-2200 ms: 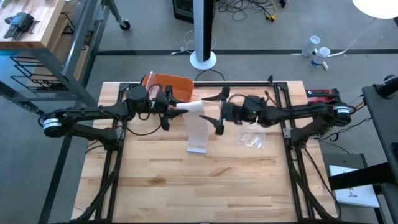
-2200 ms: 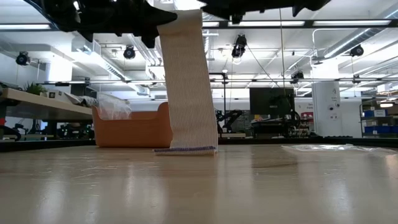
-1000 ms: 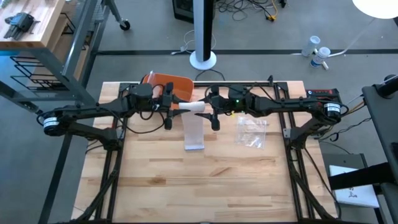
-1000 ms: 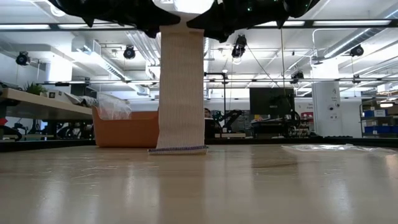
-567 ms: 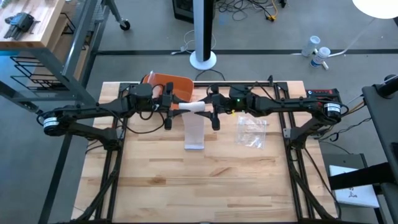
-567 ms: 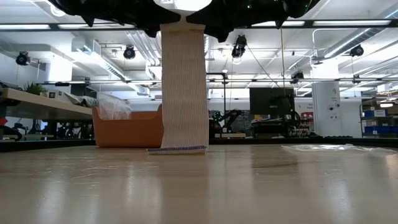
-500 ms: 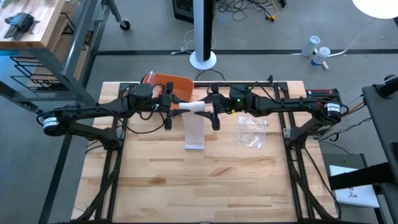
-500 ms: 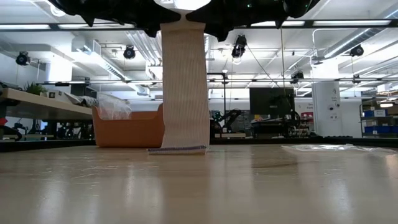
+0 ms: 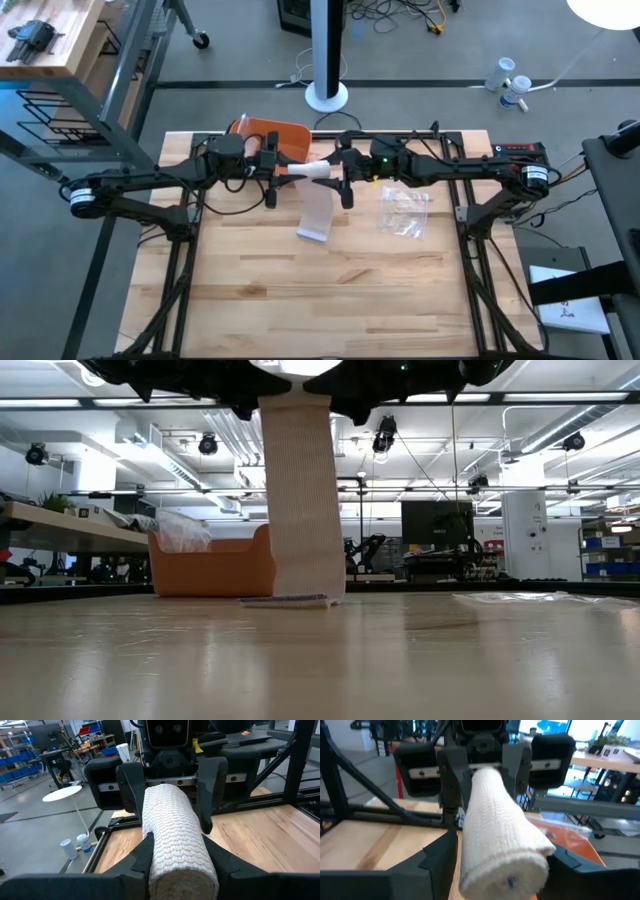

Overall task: Roll bandage
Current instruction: Roll the white bandage

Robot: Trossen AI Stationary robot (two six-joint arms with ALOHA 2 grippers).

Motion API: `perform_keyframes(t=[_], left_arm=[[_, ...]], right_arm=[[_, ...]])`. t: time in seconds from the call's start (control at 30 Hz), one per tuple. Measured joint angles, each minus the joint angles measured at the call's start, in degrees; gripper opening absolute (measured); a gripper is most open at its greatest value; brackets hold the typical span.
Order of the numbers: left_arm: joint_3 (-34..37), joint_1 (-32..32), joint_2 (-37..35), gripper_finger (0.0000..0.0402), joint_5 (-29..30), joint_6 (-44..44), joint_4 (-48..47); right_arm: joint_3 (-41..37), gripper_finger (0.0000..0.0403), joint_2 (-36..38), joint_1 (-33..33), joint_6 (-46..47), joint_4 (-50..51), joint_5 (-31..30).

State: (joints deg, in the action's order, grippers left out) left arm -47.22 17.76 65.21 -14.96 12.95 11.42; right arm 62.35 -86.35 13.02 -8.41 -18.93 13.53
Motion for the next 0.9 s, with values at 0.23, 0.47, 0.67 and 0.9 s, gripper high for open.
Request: perform_keyframes(t=[0.23,0.47,0.67,0.9], left_arm=[[0.00,-0.15,-0.37,0.0096,0.04,0.00,0.11],[0.00,-0.21,-0.46,0.0097,0.01,0.88,0.06],[0.00,-0.26,-0.46,0.0100,-0.28,1.05,0.16],[0.00,-0.33,-0.46,0.0096,-0.57,1.09,0.61]], right_arm=[[0.02,0.0216,5.34,0.87,-3.91,8.01,0.07],[0.04,0.0277,8.51,0.87,-5.16,6.83,0.16],[0.04,0.0307,4.62,0.87,-4.64,0.80,0.51],[0.04,0.0290,1.31,0.86,-2.26,-0.08,1.54]])
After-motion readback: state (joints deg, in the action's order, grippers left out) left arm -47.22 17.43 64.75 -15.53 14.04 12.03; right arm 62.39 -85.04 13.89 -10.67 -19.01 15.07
